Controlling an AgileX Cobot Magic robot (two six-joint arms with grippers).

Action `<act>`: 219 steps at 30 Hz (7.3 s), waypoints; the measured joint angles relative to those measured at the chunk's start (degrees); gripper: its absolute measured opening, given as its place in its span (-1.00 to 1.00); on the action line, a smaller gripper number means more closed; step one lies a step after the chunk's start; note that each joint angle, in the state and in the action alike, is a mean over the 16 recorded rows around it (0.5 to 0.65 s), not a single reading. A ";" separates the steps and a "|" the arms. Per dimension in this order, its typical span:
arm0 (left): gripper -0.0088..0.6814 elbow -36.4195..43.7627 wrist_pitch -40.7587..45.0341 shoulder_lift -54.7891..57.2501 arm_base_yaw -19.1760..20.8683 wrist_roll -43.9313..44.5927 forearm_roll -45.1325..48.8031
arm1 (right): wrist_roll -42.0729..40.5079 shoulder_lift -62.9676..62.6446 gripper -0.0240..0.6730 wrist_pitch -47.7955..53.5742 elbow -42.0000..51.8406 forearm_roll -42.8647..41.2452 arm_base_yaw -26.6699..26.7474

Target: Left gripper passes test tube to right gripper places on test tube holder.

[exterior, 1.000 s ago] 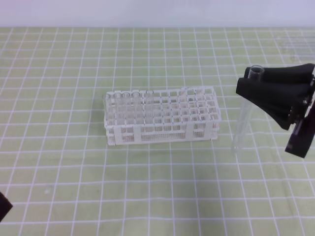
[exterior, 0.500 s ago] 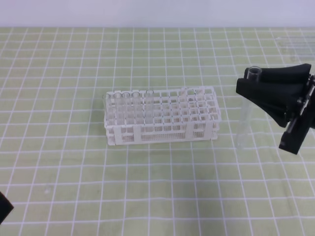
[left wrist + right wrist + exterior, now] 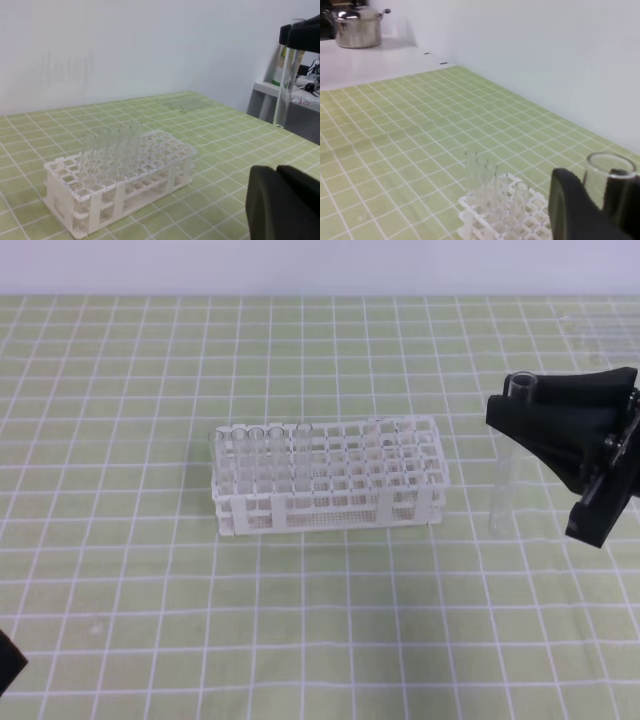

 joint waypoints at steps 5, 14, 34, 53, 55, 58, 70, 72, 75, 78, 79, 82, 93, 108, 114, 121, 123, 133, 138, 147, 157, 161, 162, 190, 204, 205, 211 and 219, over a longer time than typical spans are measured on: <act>-0.98 0.00 0.00 0.01 0.00 0.00 0.00 | 0.03 0.51 -0.63 -3.51 -0.71 -1.86 1.98; -0.98 -0.01 0.00 0.00 -0.02 0.00 -0.02 | 3.91 2.45 -0.63 -15.60 -5.35 -10.43 11.21; -0.98 0.01 -0.09 0.19 0.00 0.00 0.08 | 59.86 15.00 -0.63 -48.13 -19.16 -52.12 30.80; -0.98 0.16 6.10 0.23 0.05 2.42 0.12 | 87.48 29.48 -0.63 -84.38 -16.43 -67.65 38.26; -0.98 0.19 6.98 0.19 0.04 2.69 0.11 | 88.71 30.70 -0.63 -85.73 -16.41 -68.14 38.31; -0.98 0.24 7.76 0.23 0.06 2.84 0.16 | 90.57 32.29 -0.63 -87.29 -16.41 -68.93 38.31; -0.98 0.26 7.59 0.27 0.07 2.82 0.28 | 93.54 36.92 -0.63 -90.81 -16.41 -72.20 38.31; -0.98 0.26 7.64 0.23 0.06 2.82 0.25 | 93.85 37.51 -0.63 -91.33 -16.41 -72.55 38.31; -0.98 0.27 7.54 0.31 0.07 2.81 0.30 | 94.22 38.29 -0.63 -91.85 -16.41 -73.13 38.31; -0.98 0.26 7.64 0.27 0.07 2.82 0.25 | 94.51 39.04 -0.63 -92.26 -16.41 -73.79 38.31; -0.98 0.26 7.64 0.27 0.07 2.82 0.25 | 94.61 39.29 -0.63 -92.41 -16.41 -73.99 38.31; -0.98 0.26 7.59 0.31 0.07 2.82 0.28 | 94.95 39.94 -0.63 -92.86 -16.43 -74.52 38.31; -0.98 0.28 7.49 0.47 0.09 2.81 0.35 | 97.02 41.85 -0.63 -93.76 -17.62 -76.24 38.31; -0.98 0.25 7.69 0.34 0.07 2.83 0.25 | 97.94 42.46 -0.63 -91.78 -18.76 -76.94 38.20; -0.98 0.26 7.59 0.38 0.08 2.82 0.27 | 97.95 42.46 -0.63 -90.74 -18.76 -76.84 38.02; -0.98 0.25 7.59 0.31 0.07 2.82 0.25 | 97.98 42.46 -0.63 -89.82 -18.76 -76.79 37.80; -0.98 0.25 7.64 0.27 0.06 2.82 0.23 | 98.00 42.46 -0.63 -89.51 -18.76 -76.79 37.78; -0.98 0.25 7.69 0.31 0.07 2.83 0.25 | 98.00 42.46 -0.51 -87.45 -18.73 -76.74 37.75; -0.98 0.27 7.59 0.42 0.08 2.82 0.32 | 98.00 42.44 -0.37 -86.56 -18.70 -76.60 37.75; -0.98 0.27 7.59 0.48 0.09 2.82 0.32 | 97.49 40.75 -0.14 -86.21 -18.65 -75.27 37.75; -0.98 0.28 7.43 0.51 0.09 2.80 0.36 | 90.21 30.84 -0.32 -82.31 -18.41 -67.70 37.72; -0.98 0.28 7.38 0.54 0.10 2.80 0.38 | 82.65 24.36 -0.53 -76.10 -18.11 -64.50 37.66; -0.98 0.28 7.43 0.51 0.09 2.80 0.36 | 80.62 22.60 -0.59 -74.01 -17.95 -63.77 37.53; -0.98 0.29 7.38 0.57 0.10 2.80 0.40 | 58.77 -30.58 -0.98 -50.19 17.55 -62.82 7.25; -0.98 0.30 7.33 0.59 0.10 2.79 0.42 | 72.23 -48.84 -0.98 -52.04 36.25 -65.27 -2.84; -0.98 0.30 7.28 0.63 0.11 2.79 0.44 | 76.00 -49.87 -0.98 -50.96 36.95 -67.96 -2.95; -0.98 0.30 7.23 0.71 0.11 2.78 0.44 | 99.20 -56.38 -0.98 -41.88 39.61 -86.14 -3.25; -0.98 0.30 7.23 0.73 0.11 2.78 0.44 | 120.15 -62.44 -0.98 -30.73 39.87 -105.16 -3.51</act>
